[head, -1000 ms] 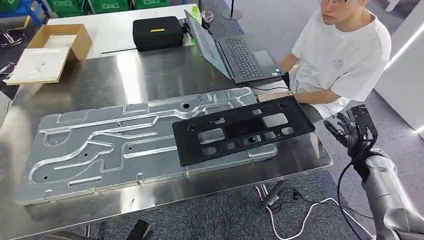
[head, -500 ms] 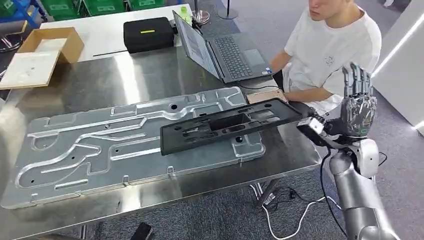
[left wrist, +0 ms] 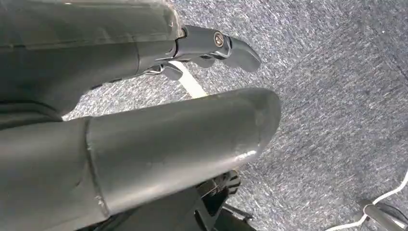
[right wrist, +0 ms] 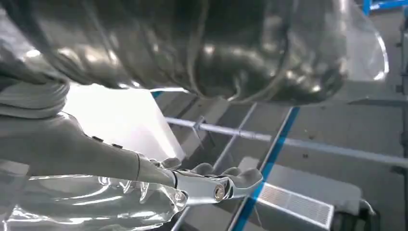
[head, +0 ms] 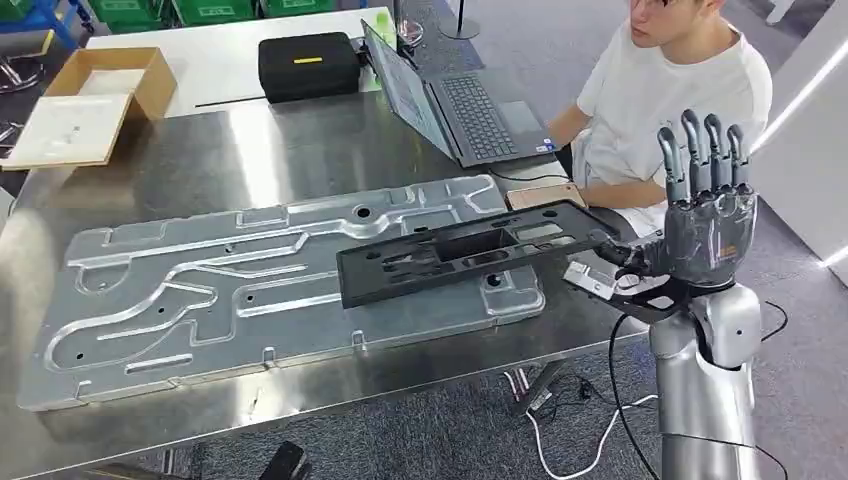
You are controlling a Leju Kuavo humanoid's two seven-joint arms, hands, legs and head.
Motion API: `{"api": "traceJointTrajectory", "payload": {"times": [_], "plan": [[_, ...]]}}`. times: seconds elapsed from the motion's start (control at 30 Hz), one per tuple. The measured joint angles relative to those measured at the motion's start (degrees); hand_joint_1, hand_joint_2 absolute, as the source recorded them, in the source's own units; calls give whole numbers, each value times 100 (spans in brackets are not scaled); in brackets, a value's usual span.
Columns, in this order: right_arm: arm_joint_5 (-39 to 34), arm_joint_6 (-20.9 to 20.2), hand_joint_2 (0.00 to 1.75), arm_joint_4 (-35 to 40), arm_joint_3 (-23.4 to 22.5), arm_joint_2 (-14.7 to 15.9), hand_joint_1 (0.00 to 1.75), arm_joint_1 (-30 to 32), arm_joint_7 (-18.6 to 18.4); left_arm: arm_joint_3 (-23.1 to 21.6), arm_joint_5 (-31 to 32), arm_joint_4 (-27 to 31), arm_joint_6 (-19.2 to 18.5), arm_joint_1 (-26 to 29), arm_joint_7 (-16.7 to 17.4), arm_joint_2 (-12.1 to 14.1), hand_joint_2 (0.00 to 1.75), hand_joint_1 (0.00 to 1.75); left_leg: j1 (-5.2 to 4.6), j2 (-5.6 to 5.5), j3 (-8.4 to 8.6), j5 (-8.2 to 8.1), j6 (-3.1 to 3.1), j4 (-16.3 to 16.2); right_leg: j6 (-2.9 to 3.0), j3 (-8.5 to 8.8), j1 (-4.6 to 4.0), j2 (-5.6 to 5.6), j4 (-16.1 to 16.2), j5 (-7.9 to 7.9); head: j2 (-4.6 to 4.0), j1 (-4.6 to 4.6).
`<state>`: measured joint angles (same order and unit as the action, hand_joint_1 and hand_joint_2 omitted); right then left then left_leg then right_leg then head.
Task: Take the parts from the cabinet and place them on the table.
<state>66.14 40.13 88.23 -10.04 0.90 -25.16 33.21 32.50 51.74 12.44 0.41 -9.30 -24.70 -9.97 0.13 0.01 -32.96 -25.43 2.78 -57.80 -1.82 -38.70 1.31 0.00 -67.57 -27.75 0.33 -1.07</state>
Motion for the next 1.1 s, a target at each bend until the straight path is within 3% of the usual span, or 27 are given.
{"api": "traceJointTrajectory", "payload": {"times": [0.03,0.07,0.1,0.2,0.27,0.3,0.37,0.4,0.43,0.47,0.5,0.53,0.57,0.6,0.67,0.73,0.77,0.8,0.83,0.87,0.93,0.97,1.0,1.03,1.07,1.1], "plan": [[-20,0,0,80,44,-11,0,17,-55,-4,0,0,-2,-4,0,-7,0,0,4,-1,3,-18,-22,-26,7,269,4,-6,500,212,0,2],[-26,0,0,149,112,-22,0,30,-108,-4,0,0,0,-3,2,-9,0,0,-5,-3,-8,-40,-55,-46,32,410,-5,-14,795,163,0,-2],[-24,-2,0,219,200,-51,0,59,-145,-7,-2,0,0,-9,2,-9,0,0,-28,-5,-24,-59,-95,-80,77,404,-49,3,823,191,0,7],[-29,-2,0,379,366,-79,0,177,-335,-7,-7,0,0,-5,2,-13,0,0,-12,0,-11,-56,-180,-46,159,393,-65,14,811,181,0,2],[-77,-2,0,516,611,-79,0,221,-564,-7,-13,0,2,-3,2,-13,0,0,8,-5,-87,-212,-251,-226,237,414,-27,-18,866,219,0,6],[-20,-4,0,579,762,-70,0,236,-651,-7,-11,0,2,-2,2,-13,0,0,8,-5,-222,-420,-270,-540,284,412,-30,-27,866,217,0,7],[161,-4,0,752,1118,-75,0,330,-796,-5,-13,0,2,11,6,-13,0,0,23,-5,-650,-847,-305,-1465,311,411,-50,-72,865,205,0,7],[212,-4,0,825,1264,-79,0,390,-840,-7,-13,0,2,18,9,-13,0,0,27,-5,-812,-922,-318,-1788,316,411,-56,-91,862,201,0,7],[236,-4,0,886,1404,-81,0,451,-860,-4,-13,0,2,26,11,-13,0,0,30,-5,-862,-859,-320,-1852,321,414,-59,-125,859,197,0,7],[238,-4,0,940,1497,-94,0,480,-885,-4,-13,0,2,29,13,-13,0,0,33,-2,-779,-686,-317,-1637,315,416,-59,-157,855,192,0,7],[238,-4,0,986,1555,-105,0,488,-899,-4,-13,0,2,29,13,-13,0,0,37,18,-573,-425,-308,-1190,305,422,-57,-197,847,182,0,9],[242,-4,0,1032,1613,-107,0,490,-903,-4,-13,0,2,27,13,-11,0,0,38,106,-298,-159,-292,-627,288,438,-56,-236,836,167,0,7],[243,-4,0,1067,1644,-107,0,492,-916,-4,-13,0,7,24,13,-11,0,0,34,330,-97,-51,-269,-197,259,450,-70,-272,825,148,0,7],[245,-4,0,1098,1677,-105,0,500,-920,-4,-13,0,7,10,13,-11,0,0,-28,374,-71,-91,-240,-118,224,441,-118,-301,794,126,0,7],[269,-4,0,1135,1747,-107,0,514,-921,-4,-13,0,9,11,13,-11,0,0,-16,245,-98,-64,-174,-121,199,457,-109,-397,815,132,0,2],[299,-4,0,1154,1812,-112,0,517,-925,-4,-13,0,9,14,13,-11,0,0,-21,125,-92,-28,-90,-75,118,492,-107,-491,832,121,0,7],[315,-4,0,1179,1845,-112,0,530,-927,-7,-11,0,9,20,13,-13,0,0,12,86,-68,5,-49,-36,72,491,-76,-361,776,62,0,4],[319,-4,0,1196,1858,-112,0,540,-927,-7,-9,0,9,17,15,-13,0,0,18,41,-71,22,-23,-31,56,398,-62,-166,575,-103,0,2],[319,-4,0,1207,1863,-118,0,552,-929,-7,-2,0,9,5,15,-13,0,0,18,1,-82,32,-6,-32,47,207,-59,-76,176,-345,0,2],[319,-4,0,1209,1878,-127,0,575,-927,-7,-2,0,9,1,15,-17,0,0,14,-50,-87,37,2,-33,38,-11,-56,-47,-291,-563,0,4],[312,-4,0,1207,1893,-127,0,640,-927,-9,7,0,9,11,17,-15,0,0,3,-159,-97,37,4,-42,34,-348,-57,-30,-955,-747,0,2],[304,-4,0,1207,1902,-127,0,650,-927,-9,9,0,9,18,20,-15,0,0,2,-216,-99,37,4,-47,43,-366,-56,-27,-960,-670,0,2],[299,-4,0,1207,1917,-129,0,644,-927,-9,15,0,9,20,20,-15,0,0,1,-279,-98,38,3,-54,61,-251,-57,-20,-708,-467,0,2],[299,-4,0,1207,1933,-129,0,637,-927,-11,17,0,9,17,20,-17,0,0,0,-351,-92,39,0,-59,87,-19,-57,18,-238,-192,0,2],[299,-4,0,1207,1943,-129,0,633,-929,-15,26,0,9,10,17,-17,0,0,1,-418,-84,42,-8,-62,122,262,-57,125,324,72,0,2],[299,-4,0,1207,1950,-129,0,621,-934,-22,33,0,9,7,17,-44,0,0,15,-461,-93,47,-22,-62,161,455,-55,398,752,154,0,2]]}}
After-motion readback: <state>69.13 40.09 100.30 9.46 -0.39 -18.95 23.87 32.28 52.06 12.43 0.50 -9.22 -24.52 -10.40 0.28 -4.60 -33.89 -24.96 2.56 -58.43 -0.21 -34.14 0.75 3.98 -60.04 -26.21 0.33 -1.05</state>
